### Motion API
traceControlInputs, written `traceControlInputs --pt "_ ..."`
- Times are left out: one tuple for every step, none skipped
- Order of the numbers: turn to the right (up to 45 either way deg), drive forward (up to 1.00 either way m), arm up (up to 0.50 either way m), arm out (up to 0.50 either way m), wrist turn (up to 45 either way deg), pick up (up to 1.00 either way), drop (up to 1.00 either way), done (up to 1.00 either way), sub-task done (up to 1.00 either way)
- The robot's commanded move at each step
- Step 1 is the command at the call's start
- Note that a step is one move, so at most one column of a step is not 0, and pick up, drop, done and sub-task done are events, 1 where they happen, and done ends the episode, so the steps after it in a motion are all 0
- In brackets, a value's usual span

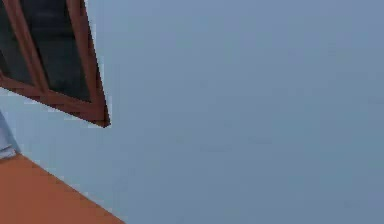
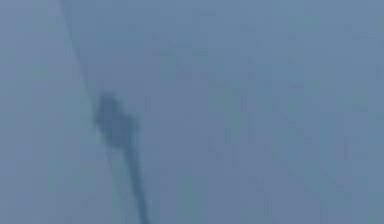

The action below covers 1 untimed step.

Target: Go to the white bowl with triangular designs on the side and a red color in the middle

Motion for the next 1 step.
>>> traceControlInputs --pt "-45.0 0.00 0.00 0.00 0.0 0.00 0.00 0.00 0.00"
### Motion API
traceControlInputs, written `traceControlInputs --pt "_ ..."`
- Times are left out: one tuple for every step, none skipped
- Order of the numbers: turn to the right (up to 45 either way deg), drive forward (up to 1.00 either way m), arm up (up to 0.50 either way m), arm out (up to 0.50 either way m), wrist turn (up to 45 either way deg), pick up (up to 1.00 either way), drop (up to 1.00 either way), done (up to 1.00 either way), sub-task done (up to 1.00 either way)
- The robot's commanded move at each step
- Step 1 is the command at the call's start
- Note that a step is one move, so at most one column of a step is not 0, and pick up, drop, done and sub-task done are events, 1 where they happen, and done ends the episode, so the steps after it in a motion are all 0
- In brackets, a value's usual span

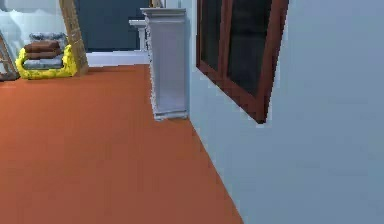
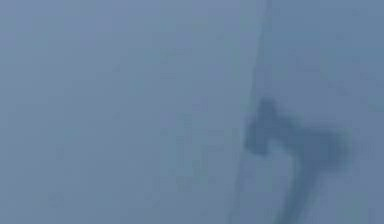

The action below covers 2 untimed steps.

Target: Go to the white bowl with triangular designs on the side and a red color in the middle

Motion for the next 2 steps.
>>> traceControlInputs --pt "-18.0 0.00 0.00 0.00 0.0 0.00 0.00 0.00 0.00" --pt "0.0 0.20 0.00 0.00 0.0 0.00 0.00 0.00 0.00"
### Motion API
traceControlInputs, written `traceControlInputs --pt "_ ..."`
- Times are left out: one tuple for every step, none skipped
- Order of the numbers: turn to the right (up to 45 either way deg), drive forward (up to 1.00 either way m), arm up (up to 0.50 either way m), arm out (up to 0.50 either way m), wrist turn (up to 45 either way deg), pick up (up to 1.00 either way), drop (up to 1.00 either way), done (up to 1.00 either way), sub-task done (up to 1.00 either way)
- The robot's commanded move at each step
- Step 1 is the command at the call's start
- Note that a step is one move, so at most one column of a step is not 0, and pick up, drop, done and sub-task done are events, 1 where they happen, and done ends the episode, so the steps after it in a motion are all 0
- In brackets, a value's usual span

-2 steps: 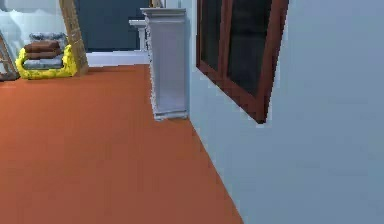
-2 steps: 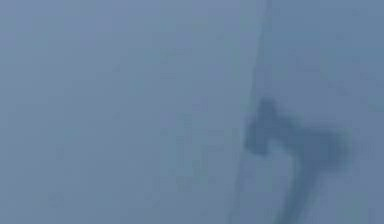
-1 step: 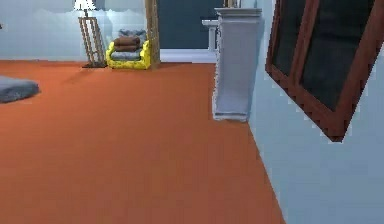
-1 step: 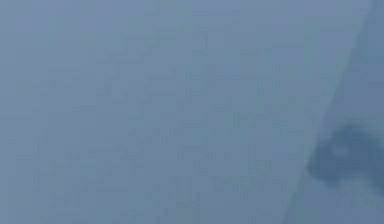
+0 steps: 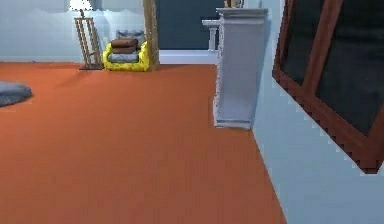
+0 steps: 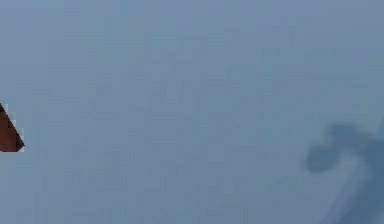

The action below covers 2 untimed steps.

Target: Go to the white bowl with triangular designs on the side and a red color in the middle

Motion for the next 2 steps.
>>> traceControlInputs --pt "-9.0 0.00 0.00 0.00 0.0 0.00 0.00 0.00 0.00" --pt "0.0 1.00 0.00 0.00 0.0 0.00 0.00 0.00 0.00"
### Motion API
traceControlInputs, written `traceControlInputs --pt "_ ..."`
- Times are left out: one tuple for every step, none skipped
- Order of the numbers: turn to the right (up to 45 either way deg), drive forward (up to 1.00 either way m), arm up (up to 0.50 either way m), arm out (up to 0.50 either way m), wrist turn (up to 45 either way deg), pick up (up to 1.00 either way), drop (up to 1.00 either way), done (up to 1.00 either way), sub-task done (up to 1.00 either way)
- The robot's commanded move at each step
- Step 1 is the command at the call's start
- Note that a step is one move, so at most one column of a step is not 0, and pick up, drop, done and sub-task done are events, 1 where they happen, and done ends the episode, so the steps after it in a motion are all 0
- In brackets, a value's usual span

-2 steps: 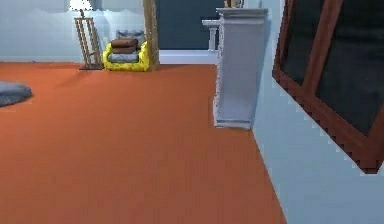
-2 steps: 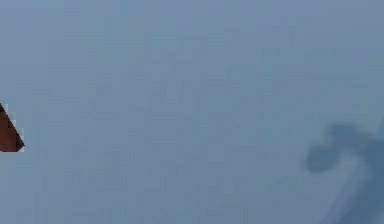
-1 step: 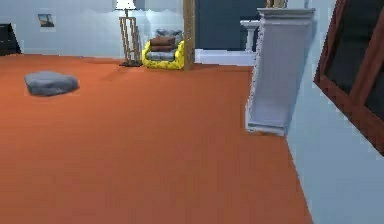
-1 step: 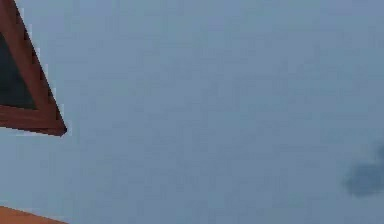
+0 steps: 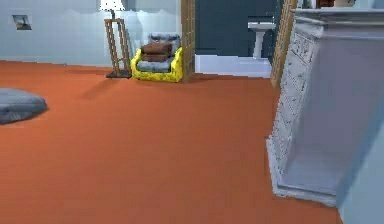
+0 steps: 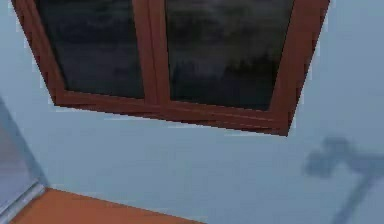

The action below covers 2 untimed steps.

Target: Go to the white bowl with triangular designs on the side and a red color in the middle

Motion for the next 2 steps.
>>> traceControlInputs --pt "0.0 1.00 0.00 0.00 0.0 0.00 0.00 0.00 0.00" --pt "-33.0 0.00 0.00 0.00 0.0 0.00 0.00 0.00 0.00"
